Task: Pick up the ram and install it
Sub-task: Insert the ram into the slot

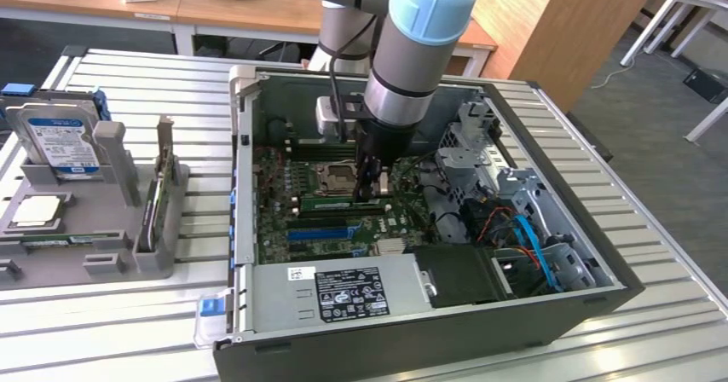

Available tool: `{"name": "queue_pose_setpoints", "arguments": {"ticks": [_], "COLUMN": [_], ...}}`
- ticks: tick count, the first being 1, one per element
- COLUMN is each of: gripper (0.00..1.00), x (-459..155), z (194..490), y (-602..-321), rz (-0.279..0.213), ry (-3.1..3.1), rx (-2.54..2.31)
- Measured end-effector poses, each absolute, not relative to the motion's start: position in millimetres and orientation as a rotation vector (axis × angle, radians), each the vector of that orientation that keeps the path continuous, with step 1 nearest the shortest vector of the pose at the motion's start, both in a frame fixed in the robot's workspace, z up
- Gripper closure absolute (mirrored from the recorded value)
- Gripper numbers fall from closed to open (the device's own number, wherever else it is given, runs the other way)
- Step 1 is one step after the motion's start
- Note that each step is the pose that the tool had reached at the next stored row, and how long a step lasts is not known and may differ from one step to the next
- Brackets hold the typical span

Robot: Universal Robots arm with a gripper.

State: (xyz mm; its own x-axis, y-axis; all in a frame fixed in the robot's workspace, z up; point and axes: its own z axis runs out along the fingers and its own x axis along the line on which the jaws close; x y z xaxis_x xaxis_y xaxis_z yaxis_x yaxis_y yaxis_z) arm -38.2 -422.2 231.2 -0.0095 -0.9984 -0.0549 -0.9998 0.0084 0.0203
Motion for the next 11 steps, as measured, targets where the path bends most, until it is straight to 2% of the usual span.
{"name": "queue_pose_setpoints", "arguments": {"ticks": [11], "gripper": [0.88], "x": [-38.2], "z": [232.4], "y": [-422.9], "rz": [0.081], "ry": [2.214], "rx": [-2.194]}}
